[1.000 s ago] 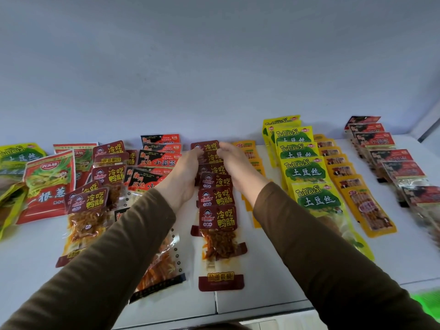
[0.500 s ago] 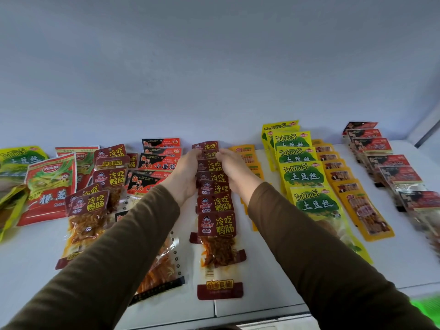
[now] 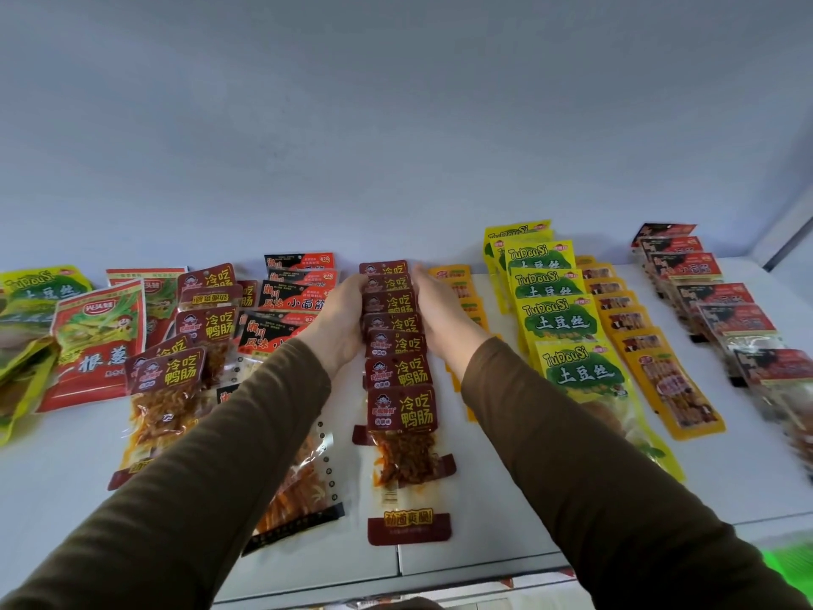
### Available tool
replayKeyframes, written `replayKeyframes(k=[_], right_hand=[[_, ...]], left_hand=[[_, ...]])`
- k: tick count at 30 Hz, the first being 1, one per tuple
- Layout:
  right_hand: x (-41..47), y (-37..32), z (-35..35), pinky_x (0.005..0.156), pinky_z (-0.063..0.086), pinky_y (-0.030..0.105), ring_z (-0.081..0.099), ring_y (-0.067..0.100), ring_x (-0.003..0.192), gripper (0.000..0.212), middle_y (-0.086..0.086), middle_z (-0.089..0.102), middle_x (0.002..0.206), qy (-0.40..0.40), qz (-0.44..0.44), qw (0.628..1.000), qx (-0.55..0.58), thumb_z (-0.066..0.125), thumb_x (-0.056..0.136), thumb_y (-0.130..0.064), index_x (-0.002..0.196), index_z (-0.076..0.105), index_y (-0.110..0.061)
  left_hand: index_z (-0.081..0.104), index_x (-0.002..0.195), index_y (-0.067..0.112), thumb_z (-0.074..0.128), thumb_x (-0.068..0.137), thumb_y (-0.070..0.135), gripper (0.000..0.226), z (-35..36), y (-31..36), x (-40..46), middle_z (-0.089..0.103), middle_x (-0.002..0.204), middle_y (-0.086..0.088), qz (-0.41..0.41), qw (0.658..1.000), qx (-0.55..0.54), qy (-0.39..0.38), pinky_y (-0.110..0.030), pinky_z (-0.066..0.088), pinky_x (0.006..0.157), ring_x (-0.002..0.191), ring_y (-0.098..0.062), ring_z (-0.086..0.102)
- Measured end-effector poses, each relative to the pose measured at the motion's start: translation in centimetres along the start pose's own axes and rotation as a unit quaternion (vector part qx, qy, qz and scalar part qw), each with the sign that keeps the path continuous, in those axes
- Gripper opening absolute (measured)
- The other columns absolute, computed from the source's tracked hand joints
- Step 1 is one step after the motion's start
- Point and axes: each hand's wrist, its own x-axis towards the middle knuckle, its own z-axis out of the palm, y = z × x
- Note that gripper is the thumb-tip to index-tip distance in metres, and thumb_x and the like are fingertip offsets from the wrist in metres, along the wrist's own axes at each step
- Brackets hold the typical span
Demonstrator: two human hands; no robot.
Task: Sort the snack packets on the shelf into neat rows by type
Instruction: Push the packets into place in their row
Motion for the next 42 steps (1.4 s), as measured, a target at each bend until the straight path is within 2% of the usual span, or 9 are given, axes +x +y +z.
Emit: replayKeyframes(k=[5,10,15,21,27,30,33,38,42], right_hand=[[-0.2,-0.1,-0.2,0.096,0.054,0.05,0.074,0.029,0.097,0.063,0.013,0.075,0.11,-0.013,0.006,1.0,0.004,0.037,0.1,-0.065,0.118,0.065,-0.012],[-0.9,-0.4,-0.3,0.1,0.052,0.05,0.072,0.029,0.102,0.069,0.012,0.074,0.112,-0.029,0.017,0.999,0.0,0.036,0.097,-0.071,0.121,0.063,-0.012],[-3.7,0.0,-2.2,0.081,0.037,0.028,0.048,0.006,0.125,0.057,-0.021,0.049,0.12,-0.042,-0.036,0.998,-0.022,0.03,0.107,-0.054,0.147,0.045,-0.016],[-4.2,3.4,-2.2,0.098,0.052,0.042,0.068,0.015,0.105,0.061,0.0,0.071,0.12,-0.049,-0.024,0.998,-0.009,0.038,0.097,-0.07,0.133,0.06,-0.025],[-5.7,2.7,-2.5,0.085,0.051,0.028,0.066,0.0,0.092,0.054,-0.014,0.068,0.112,-0.054,-0.053,0.997,0.005,0.037,0.1,-0.067,0.132,0.058,-0.029],[-7.3,3.8,-4.1,0.106,0.03,0.029,0.043,0.005,0.137,0.078,-0.012,0.044,0.155,-0.046,-0.079,0.996,-0.001,0.04,0.092,-0.074,0.156,0.035,-0.031],[-9.5,5.4,-5.7,0.113,0.025,0.028,0.034,0.006,0.146,0.068,-0.014,0.042,0.157,-0.059,-0.092,0.994,0.02,0.041,0.095,-0.065,0.153,0.041,-0.031],[-11.4,8.1,-5.6,0.095,0.041,0.018,0.055,-0.017,0.112,0.046,-0.035,0.063,0.116,-0.08,-0.084,0.993,-0.013,0.039,0.098,-0.062,0.137,0.054,-0.043],[-12.1,8.4,-4.5,0.12,0.033,0.046,0.043,0.005,0.139,0.085,-0.019,0.049,0.149,-0.069,-0.081,0.994,-0.023,0.047,0.072,-0.087,0.147,0.047,-0.046]], left_hand=[[0.061,0.111,0.009,0.04,0.107,0.029,0.03,-0.2,-0.2,0.3,0.071,0.088,-0.005,0.007,1.0,0.011,-0.024,-0.03,0.058,0.061,0.071,-0.015,0.074],[0.061,0.127,0.005,0.04,0.107,0.033,0.04,-0.2,0.1,-0.1,0.073,0.12,-0.015,0.009,1.0,0.02,-0.018,-0.034,0.061,0.069,0.095,-0.022,0.076],[0.045,0.085,0.022,0.029,0.112,0.027,0.032,-0.7,-1.2,-2.7,0.052,0.084,0.004,0.026,0.997,0.043,-0.062,-0.008,0.044,0.04,0.045,0.012,0.058],[0.061,0.133,0.014,0.041,0.107,0.043,0.044,-1.6,-3.8,-2.9,0.074,0.118,-0.011,0.016,0.996,0.027,-0.085,-0.048,0.056,0.094,0.107,-0.027,0.073],[0.06,0.135,0.018,0.035,0.109,0.042,0.043,-2.0,-3.5,-4.3,0.075,0.118,-0.004,0.05,0.992,0.069,-0.096,-0.037,0.052,0.089,0.111,-0.02,0.071],[0.059,0.127,0.033,0.029,0.112,0.038,0.033,-2.7,-3.3,-6.8,0.076,0.107,0.02,0.085,0.985,0.078,-0.128,-0.018,0.049,0.081,0.1,0.007,0.069],[0.049,0.106,0.05,0.03,0.111,0.038,0.023,-3.1,-4.2,-9.3,0.066,0.083,0.044,0.101,0.982,0.081,-0.138,-0.005,0.043,0.073,0.086,0.03,0.056],[0.052,0.138,0.046,0.031,0.106,0.054,0.04,-4.0,-7.7,-10.2,0.07,0.121,0.027,0.07,0.982,0.116,-0.134,-0.032,0.036,0.11,0.116,0.009,0.06],[0.046,0.15,0.028,0.042,0.1,0.059,0.058,-3.1,-8.2,-10.7,0.064,0.138,0.009,0.067,0.989,0.067,-0.116,-0.034,0.041,0.11,0.124,-0.005,0.061]])
